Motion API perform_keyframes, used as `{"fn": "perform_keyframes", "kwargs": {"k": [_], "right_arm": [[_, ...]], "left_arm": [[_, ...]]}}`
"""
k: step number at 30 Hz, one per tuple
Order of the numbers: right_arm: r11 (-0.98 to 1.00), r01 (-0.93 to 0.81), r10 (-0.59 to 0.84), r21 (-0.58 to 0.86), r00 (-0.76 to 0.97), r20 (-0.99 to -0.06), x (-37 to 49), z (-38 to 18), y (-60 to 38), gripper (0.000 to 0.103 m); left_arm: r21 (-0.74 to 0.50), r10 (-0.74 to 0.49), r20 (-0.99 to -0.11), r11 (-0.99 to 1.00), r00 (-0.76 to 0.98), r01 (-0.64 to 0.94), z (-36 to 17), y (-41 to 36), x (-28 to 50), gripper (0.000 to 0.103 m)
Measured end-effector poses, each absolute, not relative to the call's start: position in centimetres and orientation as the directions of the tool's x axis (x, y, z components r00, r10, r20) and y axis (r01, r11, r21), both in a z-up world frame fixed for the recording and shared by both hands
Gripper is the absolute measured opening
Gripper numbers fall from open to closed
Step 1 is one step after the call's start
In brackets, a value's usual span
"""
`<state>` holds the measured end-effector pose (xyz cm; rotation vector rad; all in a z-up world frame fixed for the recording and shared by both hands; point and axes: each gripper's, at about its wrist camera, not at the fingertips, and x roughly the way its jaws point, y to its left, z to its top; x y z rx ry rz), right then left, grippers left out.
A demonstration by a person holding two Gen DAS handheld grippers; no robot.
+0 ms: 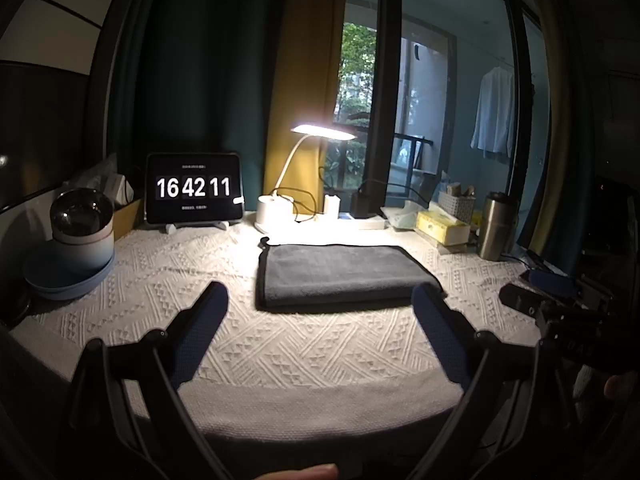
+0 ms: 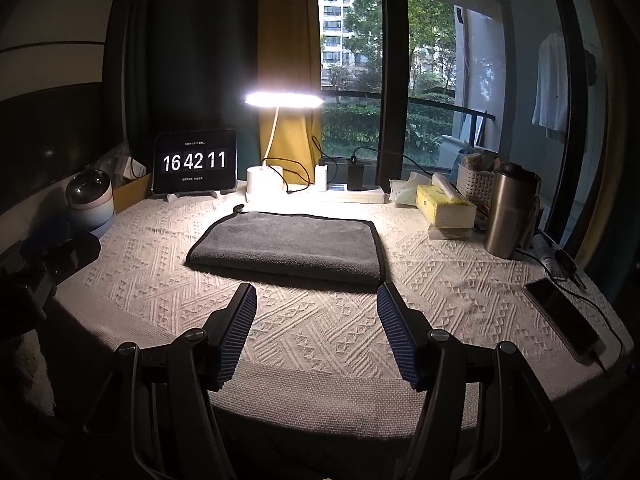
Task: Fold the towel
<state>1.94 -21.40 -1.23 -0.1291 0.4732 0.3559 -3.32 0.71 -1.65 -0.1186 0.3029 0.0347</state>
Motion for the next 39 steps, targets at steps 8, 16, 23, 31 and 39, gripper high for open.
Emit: {"fn": "perform_keyframes", "kwargs": {"k": [8, 16, 23, 31, 39], "right_arm": [[0.931, -0.364, 0.305, -0.040, 0.832, -0.464, 1.87, -1.17, -21.39, 0.066], [0.931, -0.363, 0.305, -0.038, 0.832, -0.463, 1.87, -1.15, -21.39, 0.066], [0.932, -0.362, 0.306, -0.034, 0.832, -0.463, 1.93, -1.13, -21.37, 0.066], [0.933, -0.360, 0.306, -0.032, 0.835, -0.458, 1.97, -1.25, -21.33, 0.066], [0.930, -0.366, 0.316, -0.021, 0.828, -0.463, 2.32, -1.57, -21.17, 0.066]], "left_arm": [[-0.111, 0.017, -0.300, 0.992, 0.954, -0.052, -1.66, 0.73, -3.39, 0.094], [-0.112, 0.020, -0.302, 0.992, 0.953, -0.057, -1.55, 0.81, -3.31, 0.094], [-0.110, 0.017, -0.303, 0.992, 0.953, -0.053, -1.64, 0.75, -3.21, 0.094], [-0.096, 0.015, -0.297, 0.994, 0.955, -0.045, -1.56, 0.43, -3.04, 0.094], [-0.091, 0.008, -0.288, 0.995, 0.958, -0.036, -1.33, 0.23, -2.89, 0.094]]}}
